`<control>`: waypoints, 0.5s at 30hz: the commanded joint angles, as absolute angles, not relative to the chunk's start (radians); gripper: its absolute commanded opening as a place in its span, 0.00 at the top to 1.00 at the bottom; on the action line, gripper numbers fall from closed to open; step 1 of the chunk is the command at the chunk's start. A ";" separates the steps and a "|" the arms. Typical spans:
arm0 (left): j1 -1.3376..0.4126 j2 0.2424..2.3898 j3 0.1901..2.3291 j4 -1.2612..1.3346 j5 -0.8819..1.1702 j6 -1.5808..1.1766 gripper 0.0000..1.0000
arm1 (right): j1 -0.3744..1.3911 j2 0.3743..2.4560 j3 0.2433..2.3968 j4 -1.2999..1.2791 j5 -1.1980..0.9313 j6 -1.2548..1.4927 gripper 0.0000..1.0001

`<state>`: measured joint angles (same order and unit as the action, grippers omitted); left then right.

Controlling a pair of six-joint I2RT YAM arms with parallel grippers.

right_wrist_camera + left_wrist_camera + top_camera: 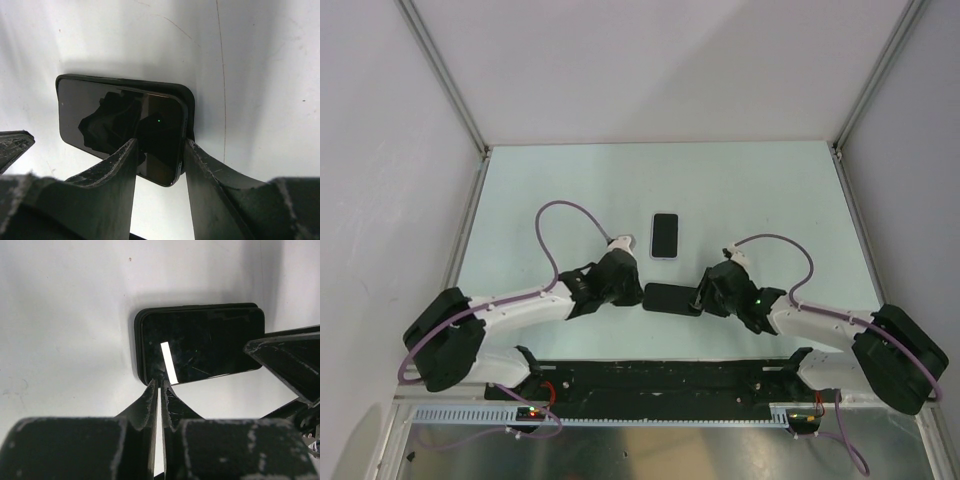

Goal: Put the phone into the phone case

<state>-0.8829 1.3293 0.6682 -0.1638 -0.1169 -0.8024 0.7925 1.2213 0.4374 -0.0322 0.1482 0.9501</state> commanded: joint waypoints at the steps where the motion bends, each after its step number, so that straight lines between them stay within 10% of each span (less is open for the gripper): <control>1: -0.877 1.343 0.709 -0.168 -0.088 -0.758 0.91 | 0.767 1.178 0.491 -0.116 0.168 0.889 0.53; 15: -0.907 1.362 0.741 -0.164 -0.038 -0.759 0.91 | 0.711 1.146 0.502 -0.200 0.156 0.878 0.54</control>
<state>-0.8898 1.3617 0.7036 -0.1745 -0.0601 -0.7788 0.7155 1.1755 0.4698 -0.1520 0.1314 0.8925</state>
